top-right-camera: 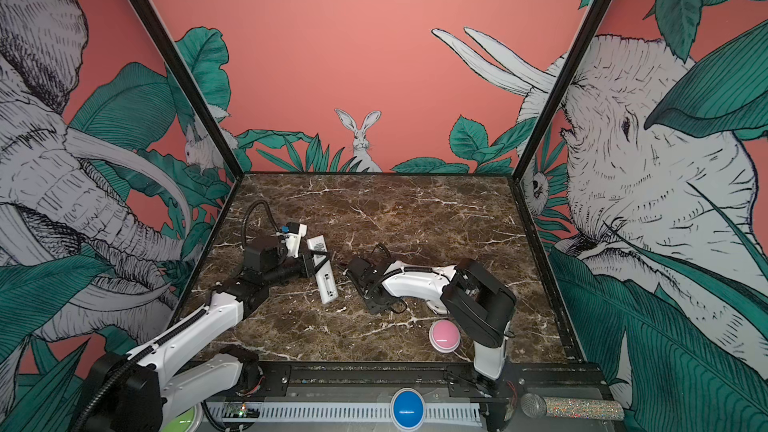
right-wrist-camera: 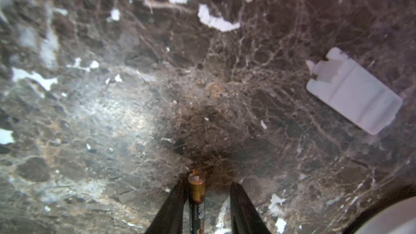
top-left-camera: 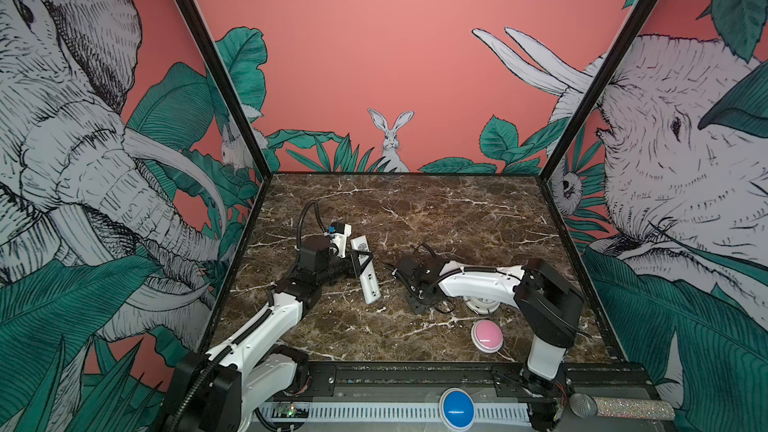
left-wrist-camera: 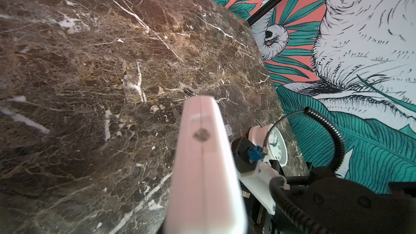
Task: Load the batteries into the remote control
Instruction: 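Lift the AA battery with the right gripper and carry it toward the remote, then move the held battery over the remote's open compartment with the right gripper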
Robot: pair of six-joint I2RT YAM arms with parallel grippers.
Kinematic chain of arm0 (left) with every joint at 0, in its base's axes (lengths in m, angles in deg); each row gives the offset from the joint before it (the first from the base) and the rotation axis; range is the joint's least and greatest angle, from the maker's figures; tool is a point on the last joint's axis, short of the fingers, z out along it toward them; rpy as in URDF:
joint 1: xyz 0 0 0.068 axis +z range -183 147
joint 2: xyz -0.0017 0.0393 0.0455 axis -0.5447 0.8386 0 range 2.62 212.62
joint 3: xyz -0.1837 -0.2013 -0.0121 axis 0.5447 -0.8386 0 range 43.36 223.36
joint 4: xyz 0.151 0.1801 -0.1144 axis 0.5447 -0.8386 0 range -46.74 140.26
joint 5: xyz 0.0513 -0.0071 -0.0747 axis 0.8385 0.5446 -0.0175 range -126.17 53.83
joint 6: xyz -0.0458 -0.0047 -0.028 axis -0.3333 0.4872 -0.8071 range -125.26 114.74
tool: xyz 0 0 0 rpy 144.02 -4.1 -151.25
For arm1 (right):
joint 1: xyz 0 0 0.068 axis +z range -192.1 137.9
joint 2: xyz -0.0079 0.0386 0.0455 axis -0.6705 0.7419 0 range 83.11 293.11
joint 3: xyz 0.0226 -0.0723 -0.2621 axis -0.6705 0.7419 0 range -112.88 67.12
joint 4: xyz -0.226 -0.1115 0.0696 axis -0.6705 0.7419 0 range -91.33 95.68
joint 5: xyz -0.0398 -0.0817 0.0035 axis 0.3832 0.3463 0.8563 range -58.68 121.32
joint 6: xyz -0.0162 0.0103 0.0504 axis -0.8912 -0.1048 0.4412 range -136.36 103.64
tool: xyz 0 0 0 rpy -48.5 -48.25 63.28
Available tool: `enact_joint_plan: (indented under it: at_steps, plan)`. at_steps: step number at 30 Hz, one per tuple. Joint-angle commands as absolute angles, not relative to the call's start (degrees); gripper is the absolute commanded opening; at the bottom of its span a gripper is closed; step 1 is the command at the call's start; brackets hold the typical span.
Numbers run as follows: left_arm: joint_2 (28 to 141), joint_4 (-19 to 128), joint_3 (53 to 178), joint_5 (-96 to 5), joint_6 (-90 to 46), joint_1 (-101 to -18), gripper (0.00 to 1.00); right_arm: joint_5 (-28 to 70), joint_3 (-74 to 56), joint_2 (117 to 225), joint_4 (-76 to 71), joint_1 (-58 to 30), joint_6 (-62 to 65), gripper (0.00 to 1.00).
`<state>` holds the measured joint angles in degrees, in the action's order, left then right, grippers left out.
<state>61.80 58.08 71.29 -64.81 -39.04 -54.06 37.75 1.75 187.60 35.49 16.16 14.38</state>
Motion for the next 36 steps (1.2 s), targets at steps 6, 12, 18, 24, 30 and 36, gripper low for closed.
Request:
enact_joint_plan:
  at_steps: [6,12,18,24,30,36]
  plan:
    - [58.53,59.18,69.03,-63.02,-37.17,-53.72,0.00,34.01,-0.84,189.21,38.55,14.94,13.66,0.39]
    - [58.27,59.77,68.25,-63.46,-36.15,-53.67,0.00,32.66,-1.52,189.89,38.75,13.50,14.01,0.34]
    - [59.34,61.52,67.89,-64.46,-35.26,-53.70,0.00,32.79,-3.51,191.04,41.03,12.79,13.36,0.32]
    - [61.27,63.04,67.82,-64.91,-34.85,-53.70,0.00,31.41,-4.69,192.15,41.47,11.76,13.39,0.29]
    - [62.55,60.78,69.19,-64.26,-32.86,-53.68,0.00,30.71,-5.85,192.87,43.38,11.40,12.75,0.23]
    - [63.25,60.46,69.79,-63.96,-32.20,-53.70,0.00,30.05,-6.18,193.98,44.30,11.40,12.56,0.22]
